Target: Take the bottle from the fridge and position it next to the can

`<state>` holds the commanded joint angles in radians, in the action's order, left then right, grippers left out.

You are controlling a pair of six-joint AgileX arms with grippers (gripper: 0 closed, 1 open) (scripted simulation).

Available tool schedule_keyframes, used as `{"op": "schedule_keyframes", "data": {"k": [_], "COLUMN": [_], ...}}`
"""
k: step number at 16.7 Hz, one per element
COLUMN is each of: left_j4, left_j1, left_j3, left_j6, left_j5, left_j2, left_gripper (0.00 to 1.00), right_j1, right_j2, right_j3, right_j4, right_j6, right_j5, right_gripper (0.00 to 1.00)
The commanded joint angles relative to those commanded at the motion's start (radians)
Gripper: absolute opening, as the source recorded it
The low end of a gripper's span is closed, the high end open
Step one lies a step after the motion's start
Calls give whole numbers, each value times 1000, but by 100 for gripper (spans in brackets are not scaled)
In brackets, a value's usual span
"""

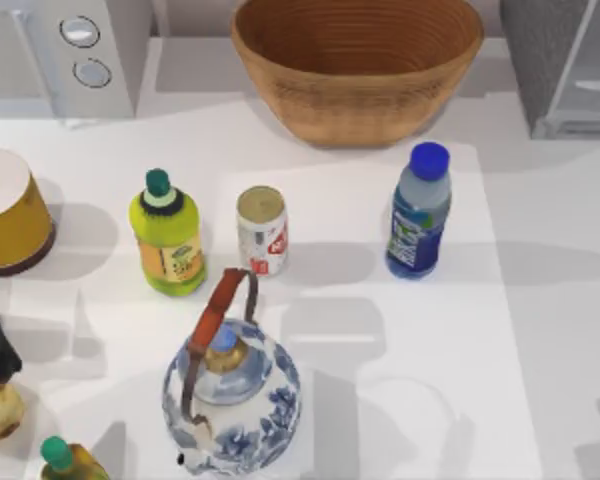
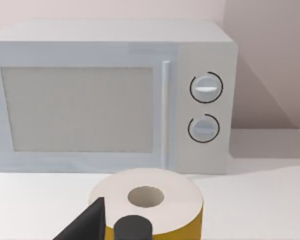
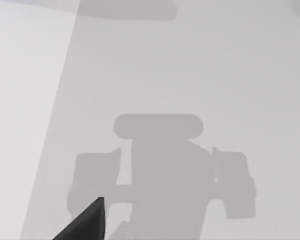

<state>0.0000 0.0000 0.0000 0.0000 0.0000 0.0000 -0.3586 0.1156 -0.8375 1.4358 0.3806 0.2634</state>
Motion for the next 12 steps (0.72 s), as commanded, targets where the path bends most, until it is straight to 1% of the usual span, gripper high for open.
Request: {"op": "schedule_keyframes", "data": {"k": [3,9,12], "left_j4": [0,0,0], "left_j1": [0,0,0], "left_j3": [0,0,0], "left_j6": [0,0,0], "left_j5": [0,0,0], "left_j2": [0,0,0], "left_gripper": [100,100,100], "right_j1": [-263,-875,-1145], "right_j2": [299,1025,1327], "right_j3": [-101,-299,-382], "right_j4": [-9,-5,7], "right_j6": [311,1055,1333], "right_j5": [160,448,555], "right_gripper": [100,100,100]}}
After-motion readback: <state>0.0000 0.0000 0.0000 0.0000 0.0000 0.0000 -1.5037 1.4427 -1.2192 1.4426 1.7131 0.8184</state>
